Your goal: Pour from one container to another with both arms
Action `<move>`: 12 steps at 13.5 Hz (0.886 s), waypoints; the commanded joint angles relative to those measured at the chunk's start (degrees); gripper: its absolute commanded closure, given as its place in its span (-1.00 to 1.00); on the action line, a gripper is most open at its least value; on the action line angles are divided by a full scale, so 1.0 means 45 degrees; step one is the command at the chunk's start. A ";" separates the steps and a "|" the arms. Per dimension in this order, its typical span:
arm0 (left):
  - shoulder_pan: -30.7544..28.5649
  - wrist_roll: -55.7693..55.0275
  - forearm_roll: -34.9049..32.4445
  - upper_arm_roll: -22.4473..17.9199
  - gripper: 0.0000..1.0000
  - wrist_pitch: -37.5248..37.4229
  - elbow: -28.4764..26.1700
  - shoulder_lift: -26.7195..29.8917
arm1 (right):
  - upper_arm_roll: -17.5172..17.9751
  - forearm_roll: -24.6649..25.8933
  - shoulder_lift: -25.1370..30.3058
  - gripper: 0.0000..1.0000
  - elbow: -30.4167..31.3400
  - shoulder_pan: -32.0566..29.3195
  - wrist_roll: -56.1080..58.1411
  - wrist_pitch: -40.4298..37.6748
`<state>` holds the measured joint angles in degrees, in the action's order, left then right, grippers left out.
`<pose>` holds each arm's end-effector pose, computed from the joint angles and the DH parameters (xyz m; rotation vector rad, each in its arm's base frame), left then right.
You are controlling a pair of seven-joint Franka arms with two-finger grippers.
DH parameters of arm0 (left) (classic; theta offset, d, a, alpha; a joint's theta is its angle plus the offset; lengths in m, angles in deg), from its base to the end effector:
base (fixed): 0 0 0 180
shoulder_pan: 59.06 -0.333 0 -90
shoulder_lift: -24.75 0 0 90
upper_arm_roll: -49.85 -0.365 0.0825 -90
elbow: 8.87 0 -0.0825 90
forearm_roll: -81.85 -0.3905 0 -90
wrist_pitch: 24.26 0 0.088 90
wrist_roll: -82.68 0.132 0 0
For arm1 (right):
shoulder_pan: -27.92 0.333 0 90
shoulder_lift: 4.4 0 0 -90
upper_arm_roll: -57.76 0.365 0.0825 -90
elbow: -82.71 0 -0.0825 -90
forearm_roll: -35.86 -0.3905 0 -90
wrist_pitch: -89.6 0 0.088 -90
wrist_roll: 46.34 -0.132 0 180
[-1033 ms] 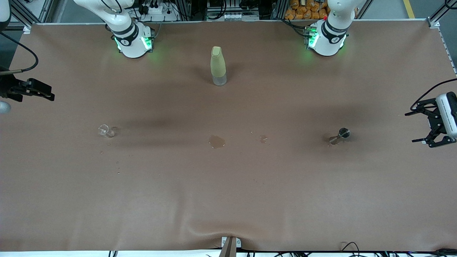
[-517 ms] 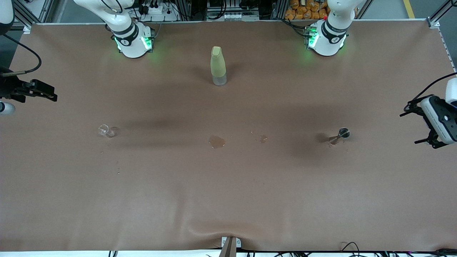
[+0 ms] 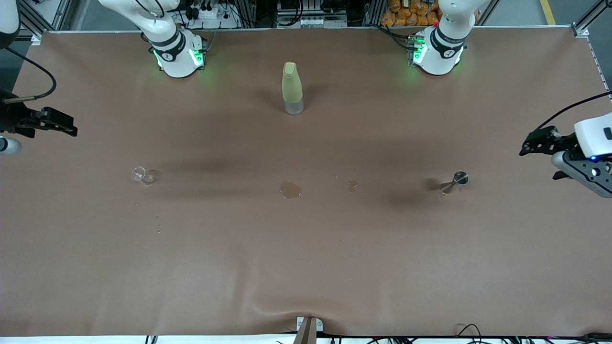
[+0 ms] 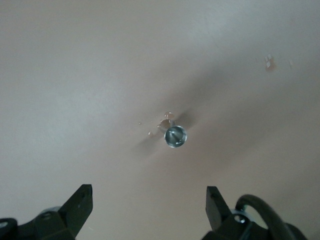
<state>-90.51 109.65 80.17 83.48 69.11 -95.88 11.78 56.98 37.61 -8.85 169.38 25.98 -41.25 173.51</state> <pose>0.6259 0.0162 0.5635 2.9342 -0.7565 -0.0838 0.5725 -0.0312 0.6234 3.1117 0.0623 -0.1990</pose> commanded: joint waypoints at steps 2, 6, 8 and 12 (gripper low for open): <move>-0.0042 -0.5077 -0.0677 0.0358 -1.00 -0.0807 0.0000 0.0246 | 0.0093 -0.0017 -0.0204 -1.00 -0.0160 -0.0078 -0.0153 -0.0014; 0.0076 -0.7262 -0.1443 0.0828 -1.00 -0.1101 0.0000 0.0226 | 0.0093 -0.0115 -0.0185 -1.00 -0.0141 -0.0079 -0.0133 0.0472; 0.0094 -0.7590 -0.1403 0.0789 -1.00 -0.1413 0.0000 0.0149 | 0.0113 -0.0115 -0.0145 -1.00 -0.0082 -0.0078 -0.0094 0.1019; 0.0075 -0.8765 -0.1248 0.0808 -1.00 -0.1200 -0.0058 0.0109 | 0.0094 -0.1048 -0.0048 -1.00 -0.0218 -0.0117 0.0120 0.1101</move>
<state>-90.13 72.07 74.72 86.86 63.66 -95.94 11.93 57.23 36.00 -9.54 169.19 25.99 -41.17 179.09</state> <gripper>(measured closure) 0.000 0.000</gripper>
